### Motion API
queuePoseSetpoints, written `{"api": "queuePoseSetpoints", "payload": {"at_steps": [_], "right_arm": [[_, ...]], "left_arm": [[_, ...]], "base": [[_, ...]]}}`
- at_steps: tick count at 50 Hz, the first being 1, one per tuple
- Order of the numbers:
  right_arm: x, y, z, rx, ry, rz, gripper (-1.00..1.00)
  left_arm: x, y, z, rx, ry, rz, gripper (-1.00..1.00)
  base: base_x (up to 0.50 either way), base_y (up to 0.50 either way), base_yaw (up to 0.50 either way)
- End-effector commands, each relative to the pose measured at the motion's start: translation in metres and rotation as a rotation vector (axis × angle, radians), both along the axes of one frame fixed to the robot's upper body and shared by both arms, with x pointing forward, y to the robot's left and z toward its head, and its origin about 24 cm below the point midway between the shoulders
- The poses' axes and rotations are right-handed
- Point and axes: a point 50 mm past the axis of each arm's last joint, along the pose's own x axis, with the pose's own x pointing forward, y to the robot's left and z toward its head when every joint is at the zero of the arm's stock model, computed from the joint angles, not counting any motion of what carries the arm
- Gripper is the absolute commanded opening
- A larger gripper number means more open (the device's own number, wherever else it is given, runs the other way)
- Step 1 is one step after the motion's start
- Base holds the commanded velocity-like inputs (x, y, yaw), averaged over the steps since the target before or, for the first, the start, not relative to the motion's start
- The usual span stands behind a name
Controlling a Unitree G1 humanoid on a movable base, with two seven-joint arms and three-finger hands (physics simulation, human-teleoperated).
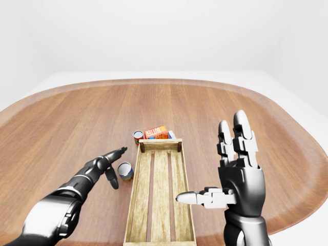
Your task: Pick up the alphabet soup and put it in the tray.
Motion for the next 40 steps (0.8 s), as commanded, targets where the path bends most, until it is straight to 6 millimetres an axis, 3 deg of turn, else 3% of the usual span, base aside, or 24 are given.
{"api": "queuePoseSetpoints", "payload": {"at_steps": [1, 40], "right_arm": [[0.0014, -0.0004, -0.0043, 0.006, 0.019, 0.004, 1.0], [0.0029, -0.0019, -0.0099, 0.016, 0.043, 0.008, 1.0]], "left_arm": [[-0.0027, -0.0059, -0.0042, 0.0, 0.004, -0.009, 1.0], [-0.0078, -0.0135, -0.0112, 0.002, 0.043, -0.017, 1.0]], "base": [[0.0, 0.0, 0.0], [0.0, 0.0, 0.0]]}}
